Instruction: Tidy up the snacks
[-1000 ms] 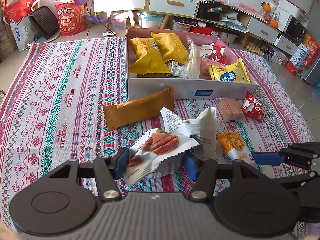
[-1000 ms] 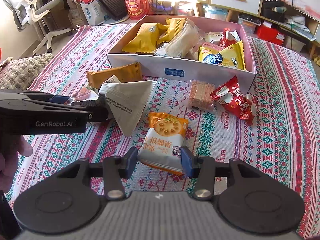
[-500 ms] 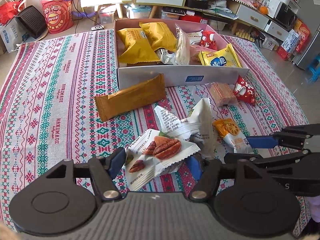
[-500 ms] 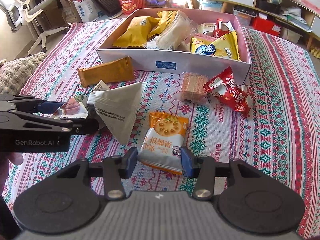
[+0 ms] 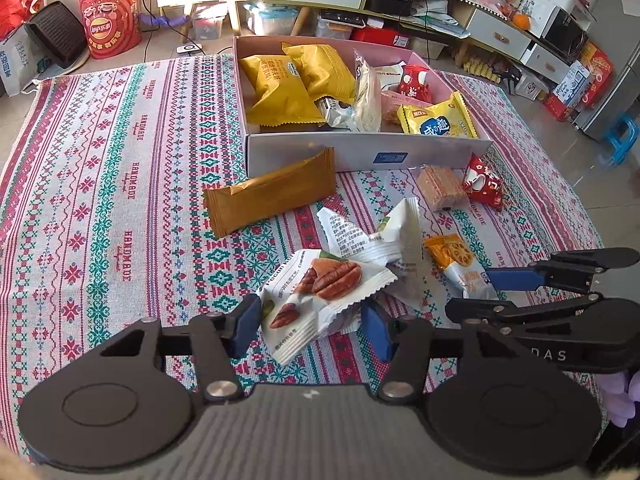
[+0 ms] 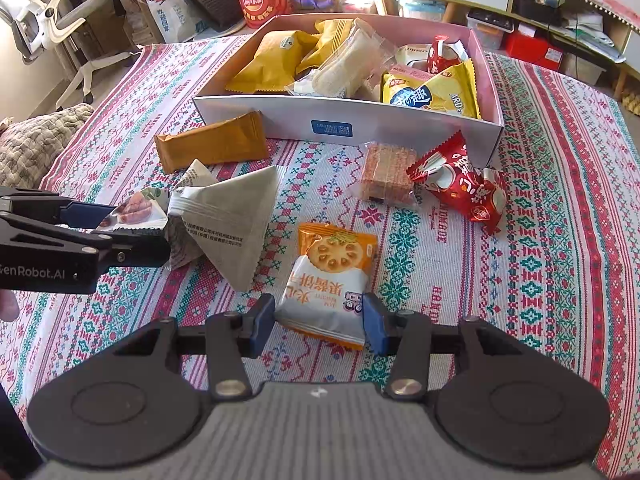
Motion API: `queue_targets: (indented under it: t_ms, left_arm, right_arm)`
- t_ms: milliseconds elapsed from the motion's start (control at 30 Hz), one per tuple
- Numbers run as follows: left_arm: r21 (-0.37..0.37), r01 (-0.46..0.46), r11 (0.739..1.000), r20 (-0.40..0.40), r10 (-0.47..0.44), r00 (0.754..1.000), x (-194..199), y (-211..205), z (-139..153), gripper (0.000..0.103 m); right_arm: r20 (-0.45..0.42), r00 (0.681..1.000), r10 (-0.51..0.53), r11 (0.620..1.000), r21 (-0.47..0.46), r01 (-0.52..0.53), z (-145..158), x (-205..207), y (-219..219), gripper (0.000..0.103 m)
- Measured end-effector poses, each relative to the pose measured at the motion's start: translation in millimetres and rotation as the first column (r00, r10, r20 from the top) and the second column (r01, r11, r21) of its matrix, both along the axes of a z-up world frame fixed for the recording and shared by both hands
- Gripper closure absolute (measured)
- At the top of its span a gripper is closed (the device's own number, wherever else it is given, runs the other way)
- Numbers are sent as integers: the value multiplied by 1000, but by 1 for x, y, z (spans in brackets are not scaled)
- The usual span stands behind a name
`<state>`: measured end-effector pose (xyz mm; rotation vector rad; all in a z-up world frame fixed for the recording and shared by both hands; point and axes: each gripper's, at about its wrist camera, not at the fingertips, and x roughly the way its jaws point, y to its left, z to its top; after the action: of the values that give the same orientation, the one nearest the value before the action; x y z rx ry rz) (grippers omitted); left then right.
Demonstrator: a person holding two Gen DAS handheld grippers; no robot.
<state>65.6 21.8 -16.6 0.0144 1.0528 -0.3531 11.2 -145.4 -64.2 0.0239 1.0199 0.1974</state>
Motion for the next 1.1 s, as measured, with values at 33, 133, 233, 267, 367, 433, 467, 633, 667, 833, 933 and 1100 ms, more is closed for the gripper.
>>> queue_targets:
  t_ms: [33, 133, 233, 267, 367, 433, 467, 633, 667, 833, 933, 1100]
  left_arm:
    - [-2, -2, 1000, 1, 2, 1000, 0, 1, 1, 53]
    - [-10, -18, 1000, -2, 18, 1000, 2, 5, 2, 60]
    - [17, -16, 1000, 19, 15, 1000, 2, 2, 0, 58]
    - [25, -14, 1000, 32, 13, 999, 2, 1, -1, 57]
    - [44, -4, 999, 75, 0, 997, 2, -3, -6, 44]
    - [47, -1, 999, 95, -4, 995, 3, -5, -8, 39]
    - [49, 0, 999, 104, -6, 995, 4, -6, -8, 37]
    - [75, 5, 997, 150, -16, 989, 5, -10, -12, 36]
    - [79, 2, 997, 156, -14, 988, 6, -11, -12, 36]
    - [92, -17, 996, 178, 0, 984, 6, -11, -14, 40]
    - [129, -30, 991, 198, 4, 980, 6, -11, -14, 57]
    - [103, -28, 994, 176, 9, 984, 8, -6, -9, 66]
  right_arm:
    - [0, 1000, 0, 1000, 0, 0, 0, 0, 0, 59]
    - [-1, 1000, -1, 1000, 2, 1, 0, 0, 0, 59]
    - [-3, 1000, 0, 1000, -1, 0, -1, 0, -1, 59]
    - [-3, 1000, -1, 1000, -2, 1, -1, 0, -1, 58]
    - [1, 1000, -7, 1000, -6, 7, -2, 1, -2, 56]
    - [8, 1000, -8, 1000, -7, 8, -2, 2, -3, 56]
    - [12, 1000, -8, 1000, -8, 8, -2, 2, -3, 55]
    - [20, 1000, -9, 1000, -11, 9, -3, 5, -5, 53]
    - [21, 1000, -10, 1000, -13, 10, -3, 5, -5, 53]
    - [24, 1000, -8, 999, -31, 9, -3, 6, -4, 59]
    - [26, 1000, -7, 999, -36, 8, -2, 5, -4, 62]
    - [24, 1000, -16, 1000, -22, 16, 0, 6, -6, 64]
